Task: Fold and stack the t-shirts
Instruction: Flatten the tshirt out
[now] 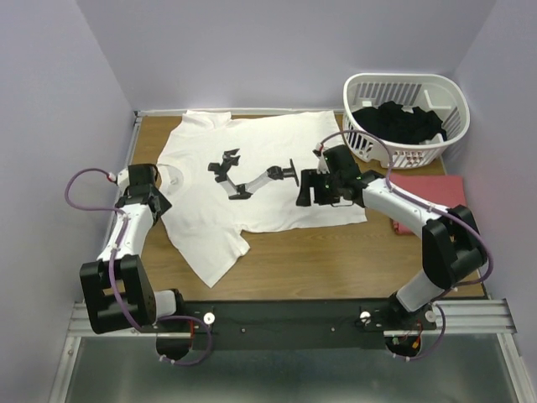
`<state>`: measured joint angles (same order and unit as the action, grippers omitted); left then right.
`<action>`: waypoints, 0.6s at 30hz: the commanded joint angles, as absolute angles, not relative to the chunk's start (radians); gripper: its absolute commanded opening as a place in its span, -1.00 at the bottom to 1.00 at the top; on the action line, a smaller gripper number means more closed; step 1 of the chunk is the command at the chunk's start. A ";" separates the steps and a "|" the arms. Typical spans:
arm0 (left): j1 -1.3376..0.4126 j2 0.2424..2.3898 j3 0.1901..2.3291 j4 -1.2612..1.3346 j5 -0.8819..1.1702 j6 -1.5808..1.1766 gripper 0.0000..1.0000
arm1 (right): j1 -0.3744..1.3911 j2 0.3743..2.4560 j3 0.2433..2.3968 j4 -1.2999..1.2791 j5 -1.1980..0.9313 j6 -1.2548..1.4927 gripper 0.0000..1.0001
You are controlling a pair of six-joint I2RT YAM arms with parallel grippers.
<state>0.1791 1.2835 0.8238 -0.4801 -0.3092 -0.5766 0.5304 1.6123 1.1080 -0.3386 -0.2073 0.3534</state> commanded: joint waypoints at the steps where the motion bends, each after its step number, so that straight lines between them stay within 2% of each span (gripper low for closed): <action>1: 0.170 1.299 0.779 -0.570 -0.236 -0.638 0.36 | 0.467 1.536 1.025 -0.425 -0.106 0.376 0.57; 5: 0.167 1.315 0.753 -0.588 -0.226 -0.664 0.33 | 0.376 1.480 0.991 -0.426 -0.092 0.391 0.57; 18: 0.143 1.385 0.709 -0.545 -0.224 -0.664 0.07 | 0.319 1.462 0.982 -0.423 -0.040 0.399 0.56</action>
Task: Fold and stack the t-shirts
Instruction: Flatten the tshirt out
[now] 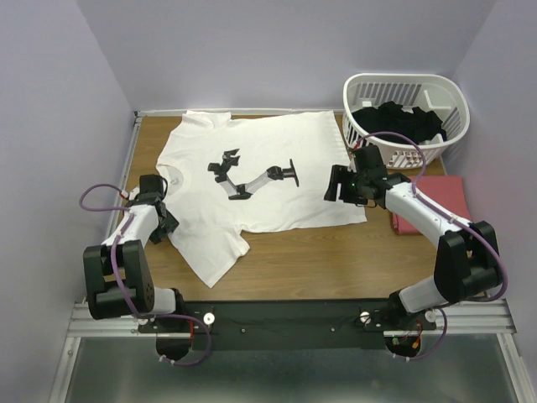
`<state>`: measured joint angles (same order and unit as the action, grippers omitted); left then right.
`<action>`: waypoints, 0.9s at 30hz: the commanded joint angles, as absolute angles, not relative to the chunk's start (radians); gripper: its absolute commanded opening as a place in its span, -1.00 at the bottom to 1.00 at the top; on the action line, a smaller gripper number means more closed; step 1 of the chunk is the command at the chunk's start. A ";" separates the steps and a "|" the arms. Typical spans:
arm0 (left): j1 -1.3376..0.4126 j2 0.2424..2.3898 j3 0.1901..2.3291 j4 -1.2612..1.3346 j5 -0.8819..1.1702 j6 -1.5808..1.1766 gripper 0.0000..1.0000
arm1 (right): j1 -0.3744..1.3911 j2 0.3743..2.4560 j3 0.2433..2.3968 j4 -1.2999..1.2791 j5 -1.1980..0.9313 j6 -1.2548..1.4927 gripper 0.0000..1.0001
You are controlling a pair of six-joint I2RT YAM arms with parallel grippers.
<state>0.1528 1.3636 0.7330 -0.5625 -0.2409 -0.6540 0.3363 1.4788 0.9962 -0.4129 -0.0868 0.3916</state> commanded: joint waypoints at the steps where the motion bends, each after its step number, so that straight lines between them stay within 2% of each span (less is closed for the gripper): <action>1: 0.140 1.394 0.707 -0.542 -0.222 -0.664 0.07 | 0.319 1.462 0.979 -0.423 -0.035 0.399 0.56; 5: 0.120 1.422 0.709 -0.531 -0.215 -0.664 0.06 | 0.305 1.460 0.977 -0.425 -0.029 0.400 0.56; 8: 0.117 1.431 0.704 -0.523 -0.219 -0.666 -0.05 | 0.299 1.456 0.976 -0.425 -0.025 0.400 0.55; 11: 0.117 1.436 0.704 -0.520 -0.224 -0.667 -0.31 | 0.285 1.451 0.968 -0.425 -0.005 0.403 0.55; 15: 0.117 1.430 0.706 -0.520 -0.225 -0.661 -0.83 | 0.241 1.443 0.939 -0.425 0.038 0.422 0.54; 18: 0.117 1.422 0.709 -0.525 -0.230 -0.653 -1.00 | 0.181 1.442 0.904 -0.426 0.023 0.451 0.54; 27: 0.117 1.404 0.716 -0.520 -0.215 -0.618 -1.00 | 0.025 1.476 0.838 -0.426 0.006 0.502 0.51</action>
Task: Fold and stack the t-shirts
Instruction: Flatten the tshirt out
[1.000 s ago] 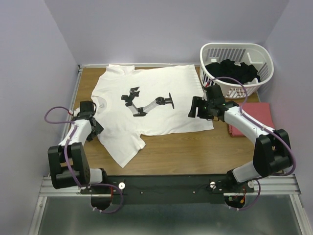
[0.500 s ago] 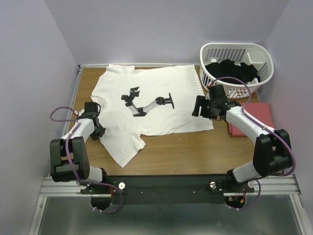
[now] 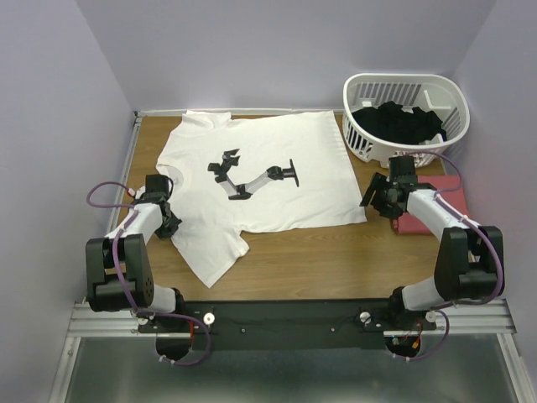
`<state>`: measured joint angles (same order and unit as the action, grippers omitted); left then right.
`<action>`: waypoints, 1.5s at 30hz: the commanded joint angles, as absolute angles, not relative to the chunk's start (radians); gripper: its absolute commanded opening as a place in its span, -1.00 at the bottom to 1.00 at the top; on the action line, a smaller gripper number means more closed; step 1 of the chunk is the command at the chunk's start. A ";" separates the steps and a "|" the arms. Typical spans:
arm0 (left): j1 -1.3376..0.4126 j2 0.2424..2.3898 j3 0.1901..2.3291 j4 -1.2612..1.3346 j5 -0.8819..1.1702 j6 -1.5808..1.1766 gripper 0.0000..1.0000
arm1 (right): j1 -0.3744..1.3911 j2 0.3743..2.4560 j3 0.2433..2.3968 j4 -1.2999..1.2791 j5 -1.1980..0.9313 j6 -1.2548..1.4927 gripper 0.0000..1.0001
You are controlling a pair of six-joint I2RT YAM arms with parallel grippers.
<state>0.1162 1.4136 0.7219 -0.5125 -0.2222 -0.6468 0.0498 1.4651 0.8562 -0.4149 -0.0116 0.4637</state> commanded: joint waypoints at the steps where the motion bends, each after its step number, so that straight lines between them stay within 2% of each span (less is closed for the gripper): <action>1: 0.117 1.398 0.718 -0.517 -0.210 -0.617 -1.00 | 0.020 1.480 0.836 -0.429 0.006 0.506 0.49; 6: 0.115 1.379 0.712 -0.499 -0.195 -0.606 -1.00 | 0.021 1.514 0.822 -0.428 -0.038 0.525 0.33; 7: 0.117 1.376 0.712 -0.499 -0.192 -0.604 -1.00 | 0.021 1.528 0.819 -0.428 -0.050 0.528 0.21; 10: 0.117 1.370 0.709 -0.485 -0.180 -0.595 -1.00 | 0.021 1.545 0.808 -0.430 -0.067 0.531 0.05; 13: 0.117 1.364 0.707 -0.479 -0.178 -0.592 -1.00 | 0.021 1.548 0.801 -0.433 -0.086 0.531 -0.01; 24: 0.115 1.321 0.696 -0.462 -0.167 -0.586 -1.00 | 0.026 1.585 0.802 -0.436 -0.087 0.561 -0.06; 39: 0.115 1.262 0.678 -0.433 -0.169 -0.581 -1.00 | 0.167 1.672 0.854 -0.551 0.198 0.598 -0.10; 45: 0.115 1.261 0.684 -0.437 -0.173 -0.581 -1.00 | 0.169 1.663 0.850 -0.572 0.229 0.597 -0.13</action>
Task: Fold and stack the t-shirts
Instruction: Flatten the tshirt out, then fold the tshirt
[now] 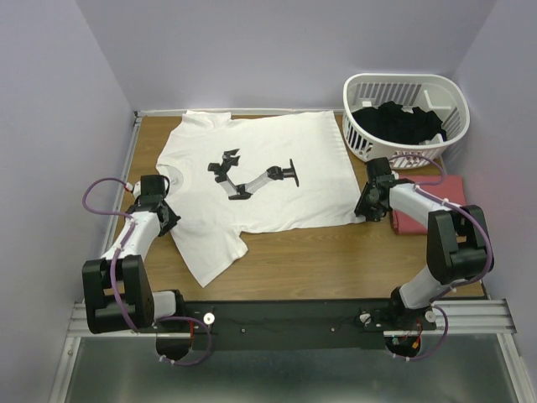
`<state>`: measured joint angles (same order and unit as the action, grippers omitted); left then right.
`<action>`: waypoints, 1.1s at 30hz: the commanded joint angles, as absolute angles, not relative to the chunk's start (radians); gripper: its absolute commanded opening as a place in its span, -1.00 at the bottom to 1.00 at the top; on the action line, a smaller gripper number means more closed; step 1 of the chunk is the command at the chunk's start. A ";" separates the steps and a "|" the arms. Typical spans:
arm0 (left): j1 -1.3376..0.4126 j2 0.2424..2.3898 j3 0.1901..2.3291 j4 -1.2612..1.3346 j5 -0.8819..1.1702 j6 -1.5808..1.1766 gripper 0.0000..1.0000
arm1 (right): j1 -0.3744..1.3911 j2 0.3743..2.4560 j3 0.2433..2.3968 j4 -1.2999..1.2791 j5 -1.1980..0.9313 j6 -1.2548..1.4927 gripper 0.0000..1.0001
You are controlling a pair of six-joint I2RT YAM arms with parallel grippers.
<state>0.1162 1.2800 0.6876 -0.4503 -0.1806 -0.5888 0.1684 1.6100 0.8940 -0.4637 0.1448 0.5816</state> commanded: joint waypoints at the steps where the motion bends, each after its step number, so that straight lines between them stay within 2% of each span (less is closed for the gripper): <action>1: 0.114 1.261 0.684 -0.439 -0.176 -0.581 -1.00 | 0.169 1.664 0.847 -0.574 0.229 0.595 -0.19; 4: 0.115 1.256 0.689 -0.448 -0.183 -0.586 -1.00 | 0.167 1.664 0.842 -0.575 0.232 0.586 -0.41; 5: 0.114 1.255 0.693 -0.452 -0.184 -0.591 -1.00 | 0.169 1.664 0.841 -0.574 0.232 0.583 -0.58; 7: 0.114 1.252 0.696 -0.457 -0.186 -0.589 -1.00 | 0.167 1.661 0.842 -0.575 0.230 0.577 -0.71; 8: 0.115 1.247 0.698 -0.462 -0.181 -0.589 -1.00 | 0.167 1.660 0.844 -0.575 0.232 0.574 -0.84; 11: 0.117 1.238 0.710 -0.478 -0.175 -0.597 -1.00 | 0.167 1.648 0.848 -0.586 0.242 0.561 -0.99; 26: 0.166 1.031 0.773 -0.749 -0.155 -0.557 -1.00 | 0.166 1.408 0.801 -0.839 0.161 0.523 -0.99; 33: 0.173 1.058 0.796 -0.733 -0.189 -0.549 -1.00 | 0.166 1.425 0.869 -0.847 0.152 0.491 -0.99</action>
<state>0.1642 1.0401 0.7578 -0.7155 -0.1612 -0.5694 0.1703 1.4193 0.8154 -0.7959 0.1509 0.5217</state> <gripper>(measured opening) 0.010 0.009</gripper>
